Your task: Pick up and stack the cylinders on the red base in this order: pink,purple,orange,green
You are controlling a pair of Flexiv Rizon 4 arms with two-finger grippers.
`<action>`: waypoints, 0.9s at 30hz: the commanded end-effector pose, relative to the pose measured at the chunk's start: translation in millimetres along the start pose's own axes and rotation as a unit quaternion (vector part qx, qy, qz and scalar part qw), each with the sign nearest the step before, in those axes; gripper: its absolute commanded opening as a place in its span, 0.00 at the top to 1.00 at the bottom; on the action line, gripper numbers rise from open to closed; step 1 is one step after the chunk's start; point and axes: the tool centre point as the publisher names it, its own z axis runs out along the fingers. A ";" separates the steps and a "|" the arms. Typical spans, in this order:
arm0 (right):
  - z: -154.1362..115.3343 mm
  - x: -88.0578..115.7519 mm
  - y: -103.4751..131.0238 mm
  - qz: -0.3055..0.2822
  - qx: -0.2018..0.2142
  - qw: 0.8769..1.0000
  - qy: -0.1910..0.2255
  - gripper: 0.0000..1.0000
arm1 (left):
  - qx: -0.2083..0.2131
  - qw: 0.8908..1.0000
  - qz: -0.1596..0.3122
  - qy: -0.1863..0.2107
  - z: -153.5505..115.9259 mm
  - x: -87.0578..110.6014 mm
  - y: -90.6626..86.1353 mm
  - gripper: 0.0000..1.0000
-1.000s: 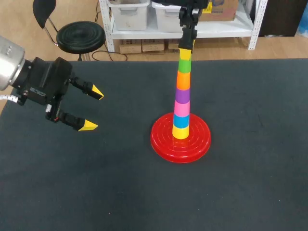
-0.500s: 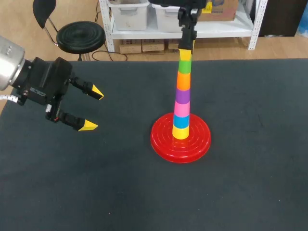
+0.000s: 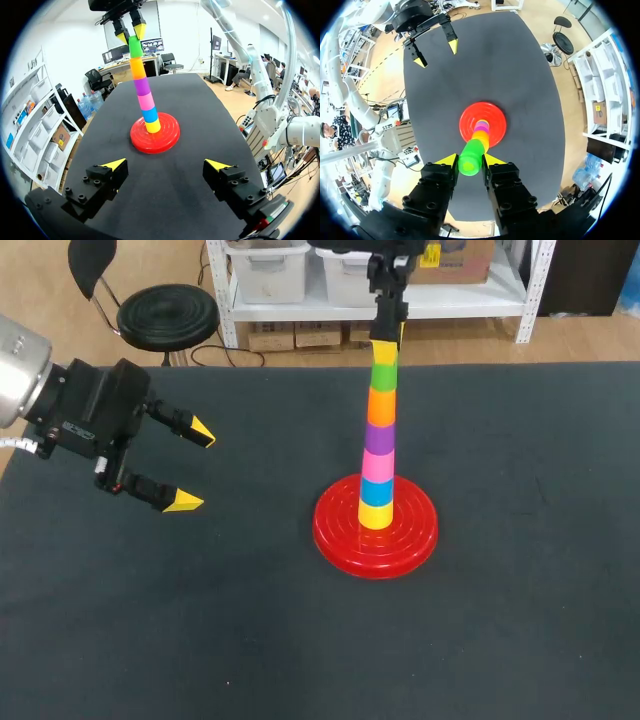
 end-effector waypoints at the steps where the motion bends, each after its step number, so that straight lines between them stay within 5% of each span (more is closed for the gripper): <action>1: 9.9 -2.0 -1.0 0.000 0.002 1.000 0.007 1.00 | -0.001 1.000 0.001 -0.001 0.3 1.2 0.1 0.00; 27: 25.8 -2.3 -5.0 0.008 0.002 1.000 0.026 1.00 | -0.001 1.000 0.001 -0.001 0.3 1.2 0.1 0.00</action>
